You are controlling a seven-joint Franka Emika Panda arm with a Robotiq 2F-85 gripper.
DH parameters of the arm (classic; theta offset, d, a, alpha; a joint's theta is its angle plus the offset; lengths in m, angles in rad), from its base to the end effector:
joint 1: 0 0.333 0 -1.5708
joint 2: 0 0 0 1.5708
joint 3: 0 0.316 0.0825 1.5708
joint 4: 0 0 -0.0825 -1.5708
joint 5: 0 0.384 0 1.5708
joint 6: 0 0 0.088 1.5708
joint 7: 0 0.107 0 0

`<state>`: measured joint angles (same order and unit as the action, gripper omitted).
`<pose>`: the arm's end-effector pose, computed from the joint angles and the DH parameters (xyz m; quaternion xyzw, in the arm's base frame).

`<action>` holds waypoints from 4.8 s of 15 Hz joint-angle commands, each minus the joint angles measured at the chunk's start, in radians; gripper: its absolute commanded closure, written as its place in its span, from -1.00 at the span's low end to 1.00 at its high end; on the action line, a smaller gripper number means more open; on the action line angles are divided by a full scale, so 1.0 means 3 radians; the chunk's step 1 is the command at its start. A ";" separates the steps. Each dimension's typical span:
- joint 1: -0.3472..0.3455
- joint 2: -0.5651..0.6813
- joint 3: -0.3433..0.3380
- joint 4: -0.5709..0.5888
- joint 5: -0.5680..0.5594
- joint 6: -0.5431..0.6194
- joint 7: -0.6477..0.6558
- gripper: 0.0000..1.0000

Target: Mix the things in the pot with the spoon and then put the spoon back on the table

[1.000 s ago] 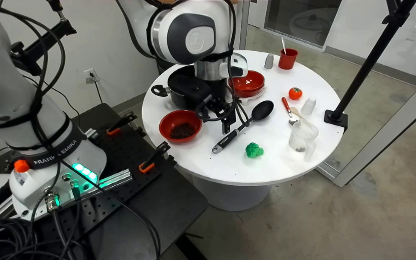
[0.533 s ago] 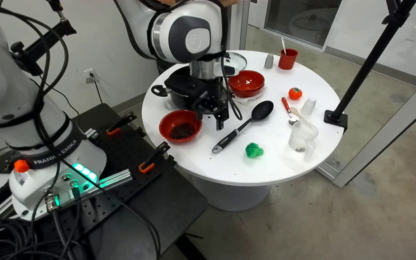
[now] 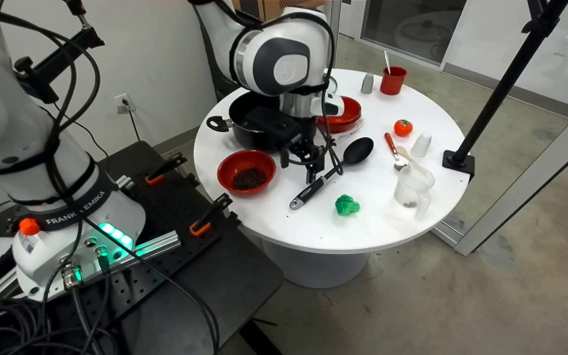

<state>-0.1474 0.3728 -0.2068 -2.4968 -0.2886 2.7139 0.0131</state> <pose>0.4178 -0.1531 0.1328 0.9922 -0.0430 -0.0915 0.0727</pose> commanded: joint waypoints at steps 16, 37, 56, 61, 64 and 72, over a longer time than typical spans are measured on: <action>0.0088 0.0744 -0.0222 0.0299 -0.0343 0.0621 -0.0613 -1.00; -0.0821 0.0678 0.0581 0.0082 0.0657 0.0684 -0.0731 -1.00; -0.0306 0.1046 0.0167 0.0466 0.0502 0.0542 -0.0696 0.31; -0.0287 0.1002 0.0154 0.0455 0.0487 0.0490 -0.0721 -0.26; -0.0299 0.0967 0.0159 0.0410 0.0471 0.0530 -0.0750 -0.47; -0.0350 0.0944 0.0187 0.0383 0.0467 0.0584 -0.0836 0.49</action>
<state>-0.2491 0.6564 -0.1491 -2.3773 -0.1336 2.8855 -0.2184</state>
